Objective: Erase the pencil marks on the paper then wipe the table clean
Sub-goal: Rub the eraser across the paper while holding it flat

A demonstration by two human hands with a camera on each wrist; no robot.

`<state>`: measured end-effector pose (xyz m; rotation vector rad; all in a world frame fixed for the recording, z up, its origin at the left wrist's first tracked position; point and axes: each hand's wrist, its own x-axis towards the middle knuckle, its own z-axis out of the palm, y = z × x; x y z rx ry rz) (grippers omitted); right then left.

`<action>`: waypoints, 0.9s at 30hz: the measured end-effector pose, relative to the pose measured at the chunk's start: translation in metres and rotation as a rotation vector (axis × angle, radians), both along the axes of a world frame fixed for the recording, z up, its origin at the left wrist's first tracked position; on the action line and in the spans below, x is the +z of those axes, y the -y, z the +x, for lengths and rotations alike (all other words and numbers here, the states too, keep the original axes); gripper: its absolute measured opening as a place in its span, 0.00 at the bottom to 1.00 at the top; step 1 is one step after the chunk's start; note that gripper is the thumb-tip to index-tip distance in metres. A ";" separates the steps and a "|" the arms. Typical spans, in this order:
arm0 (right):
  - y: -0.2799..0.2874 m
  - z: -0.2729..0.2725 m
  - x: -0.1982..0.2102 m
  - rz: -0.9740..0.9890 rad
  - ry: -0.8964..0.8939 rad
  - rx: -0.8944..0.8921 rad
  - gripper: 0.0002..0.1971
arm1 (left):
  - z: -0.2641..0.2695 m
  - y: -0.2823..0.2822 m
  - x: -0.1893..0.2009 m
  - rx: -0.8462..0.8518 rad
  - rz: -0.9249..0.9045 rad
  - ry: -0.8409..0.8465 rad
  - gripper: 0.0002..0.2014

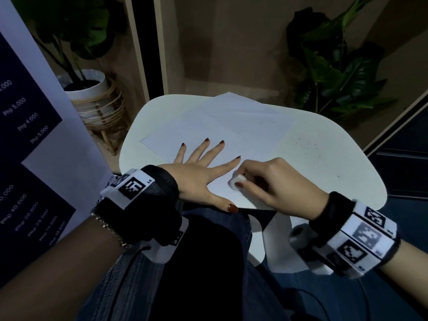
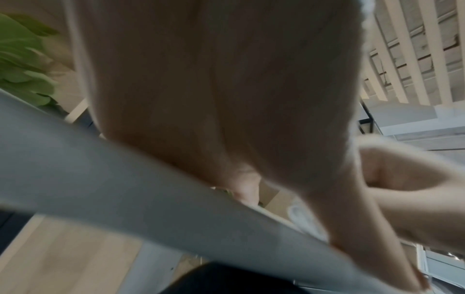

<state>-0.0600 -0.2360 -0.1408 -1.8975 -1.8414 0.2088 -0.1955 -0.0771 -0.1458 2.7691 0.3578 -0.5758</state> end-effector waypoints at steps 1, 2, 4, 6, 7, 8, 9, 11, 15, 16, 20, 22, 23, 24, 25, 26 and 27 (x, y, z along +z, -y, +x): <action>0.000 0.004 -0.001 0.018 0.022 -0.046 0.09 | 0.000 0.000 0.000 0.001 0.001 -0.003 0.51; 0.000 0.005 -0.002 0.036 0.043 -0.082 0.09 | 0.000 0.000 0.000 0.001 0.001 -0.005 0.51; 0.000 -0.001 -0.004 0.063 0.048 -0.076 0.07 | 0.000 -0.001 -0.001 0.002 -0.004 -0.001 0.51; 0.001 -0.014 -0.004 0.038 0.023 0.009 0.07 | 0.000 -0.001 -0.002 0.005 -0.010 0.016 0.50; 0.001 -0.018 -0.004 0.017 0.007 0.050 0.08 | -0.001 0.000 -0.002 0.006 -0.010 0.024 0.50; 0.001 -0.020 -0.003 0.000 0.001 0.077 0.07 | -0.001 0.000 -0.002 0.006 -0.009 0.027 0.50; 0.001 -0.018 -0.002 -0.004 0.006 0.085 0.07 | -0.001 0.000 -0.001 0.007 -0.009 0.027 0.50; -0.001 -0.011 -0.001 0.023 0.028 0.047 0.06 | -0.001 0.000 -0.001 0.005 -0.011 0.021 0.50; -0.002 -0.008 -0.004 0.033 0.048 -0.010 0.08 | -0.001 -0.001 0.000 0.001 -0.008 0.021 0.50; -0.001 -0.013 -0.004 0.019 0.030 0.029 0.08 | -0.001 -0.001 -0.001 0.005 -0.014 0.025 0.50; -0.001 -0.019 -0.002 -0.014 0.004 0.090 0.06 | -0.002 -0.001 -0.003 0.006 -0.020 0.033 0.51; -0.003 -0.008 -0.002 0.022 0.026 0.012 0.07 | -0.001 -0.001 -0.002 0.001 -0.009 0.028 0.51; -0.003 -0.003 -0.002 0.032 0.029 -0.031 0.07 | -0.001 -0.001 -0.002 -0.002 -0.005 0.024 0.51; -0.003 -0.001 -0.003 0.036 0.028 -0.055 0.08 | -0.002 -0.001 -0.001 -0.003 -0.004 0.021 0.51; -0.003 -0.002 -0.004 0.036 0.021 -0.051 0.08 | -0.001 0.000 -0.001 -0.003 -0.006 0.022 0.51; -0.002 -0.006 -0.004 0.029 0.010 -0.015 0.08 | -0.001 0.000 -0.002 0.000 -0.009 0.026 0.51; -0.001 -0.013 -0.005 0.008 -0.003 0.039 0.08 | -0.001 0.000 -0.002 0.003 -0.013 0.031 0.51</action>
